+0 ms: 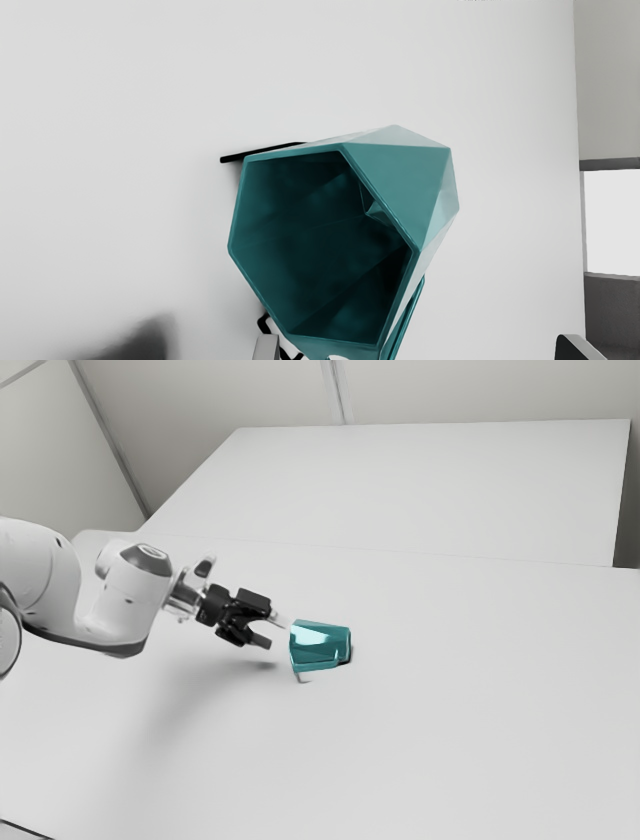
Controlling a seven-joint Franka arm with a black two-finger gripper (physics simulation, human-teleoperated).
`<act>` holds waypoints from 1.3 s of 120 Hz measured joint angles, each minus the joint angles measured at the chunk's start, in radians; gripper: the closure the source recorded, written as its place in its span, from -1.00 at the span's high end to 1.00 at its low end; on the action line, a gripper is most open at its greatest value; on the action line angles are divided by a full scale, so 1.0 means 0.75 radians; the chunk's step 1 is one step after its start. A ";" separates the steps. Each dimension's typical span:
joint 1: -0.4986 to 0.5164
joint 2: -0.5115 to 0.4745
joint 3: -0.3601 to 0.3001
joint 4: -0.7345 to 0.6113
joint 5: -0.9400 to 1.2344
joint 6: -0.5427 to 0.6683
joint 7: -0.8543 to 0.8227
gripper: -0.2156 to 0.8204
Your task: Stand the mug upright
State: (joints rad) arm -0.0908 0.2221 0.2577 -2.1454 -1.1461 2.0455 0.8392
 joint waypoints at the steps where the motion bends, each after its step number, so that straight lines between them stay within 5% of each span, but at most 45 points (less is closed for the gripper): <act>1: 0.000 0.001 0.000 0.000 -0.005 -0.001 0.001 0.58; 156: -0.026 0.108 -0.075 0.064 -0.203 -0.041 0.148 0.48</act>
State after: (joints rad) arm -0.1105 0.3030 0.2015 -2.0976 -1.2983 2.0144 0.9503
